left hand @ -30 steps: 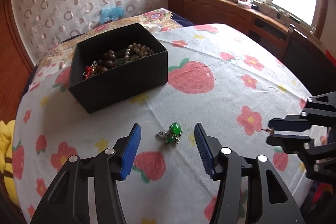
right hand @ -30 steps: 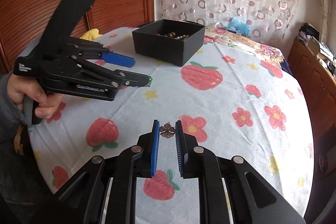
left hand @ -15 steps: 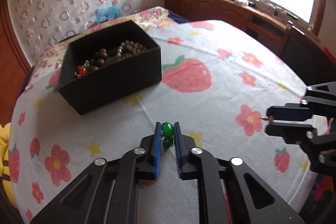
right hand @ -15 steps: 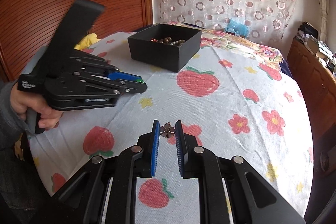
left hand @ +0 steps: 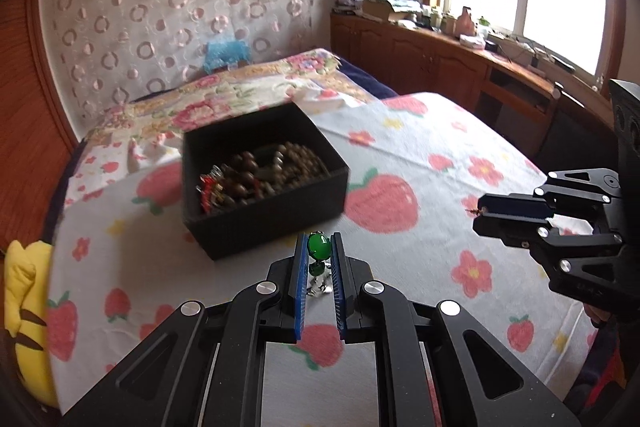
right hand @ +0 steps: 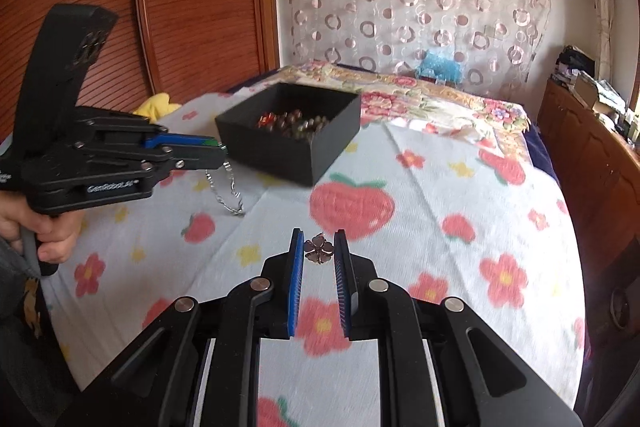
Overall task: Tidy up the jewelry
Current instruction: 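Carry the charm and pendant over the box and open the right tool, then open the left tool to drop the jade pendant into the box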
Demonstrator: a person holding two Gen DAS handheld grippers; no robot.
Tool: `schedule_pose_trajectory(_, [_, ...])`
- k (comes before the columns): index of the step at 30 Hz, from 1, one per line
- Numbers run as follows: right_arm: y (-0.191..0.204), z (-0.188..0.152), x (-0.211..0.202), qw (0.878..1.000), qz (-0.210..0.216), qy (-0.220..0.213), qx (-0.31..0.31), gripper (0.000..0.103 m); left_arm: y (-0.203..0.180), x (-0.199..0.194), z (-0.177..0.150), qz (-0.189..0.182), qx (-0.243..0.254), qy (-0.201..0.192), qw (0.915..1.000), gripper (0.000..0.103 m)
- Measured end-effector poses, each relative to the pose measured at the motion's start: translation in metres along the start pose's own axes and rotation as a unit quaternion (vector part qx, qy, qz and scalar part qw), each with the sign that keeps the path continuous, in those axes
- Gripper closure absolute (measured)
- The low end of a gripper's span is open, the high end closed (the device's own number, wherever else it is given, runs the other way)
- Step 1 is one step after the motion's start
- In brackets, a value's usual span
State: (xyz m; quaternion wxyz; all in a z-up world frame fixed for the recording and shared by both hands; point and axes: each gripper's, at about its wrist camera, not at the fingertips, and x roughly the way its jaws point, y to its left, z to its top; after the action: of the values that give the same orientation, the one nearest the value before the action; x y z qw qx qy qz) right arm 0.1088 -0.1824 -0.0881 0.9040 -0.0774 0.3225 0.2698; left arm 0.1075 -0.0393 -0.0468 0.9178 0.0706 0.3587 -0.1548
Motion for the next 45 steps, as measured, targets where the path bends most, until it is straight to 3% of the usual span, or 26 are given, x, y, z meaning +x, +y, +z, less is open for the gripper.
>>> schedule_pose_trajectory(8, [-0.012, 0.05, 0.022, 1.0, 0.02, -0.016, 0.004, 0.086, 0.019, -0.013, 0.014, 0.013, -0.009, -0.026, 0.9996, 0.093])
schedule_pose_trajectory(15, [-0.022, 0.09, 0.06, 1.0, 0.011, -0.011, 0.001, 0.086, 0.038, -0.017, 0.033, 0.032, -0.016, -0.045, 0.9983, 0.093])
schedule_pose_trajectory(24, [-0.03, 0.132, 0.113, 0.999, 0.028, 0.001, 0.035, 0.086, 0.056, 0.0, 0.046, 0.042, -0.031, -0.043, 0.9977, 0.093])
schedule_pose_trajectory(30, [-0.027, 0.144, 0.129, 0.999, 0.033, 0.01, 0.032, 0.084, 0.062, 0.013, 0.052, 0.048, -0.033, -0.036, 0.9977, 0.093])
schedule_pose_trajectory(33, [-0.031, 0.146, 0.127, 0.999, 0.034, 0.009, 0.039, 0.073, 0.065, 0.017, 0.054, 0.045, -0.038, -0.035, 0.9977, 0.093])
schedule_pose_trajectory(45, [-0.038, 0.136, 0.108, 0.999, 0.029, 0.007, 0.04, 0.073, 0.065, 0.021, 0.074, 0.047, -0.041, -0.051, 0.9968, 0.093])
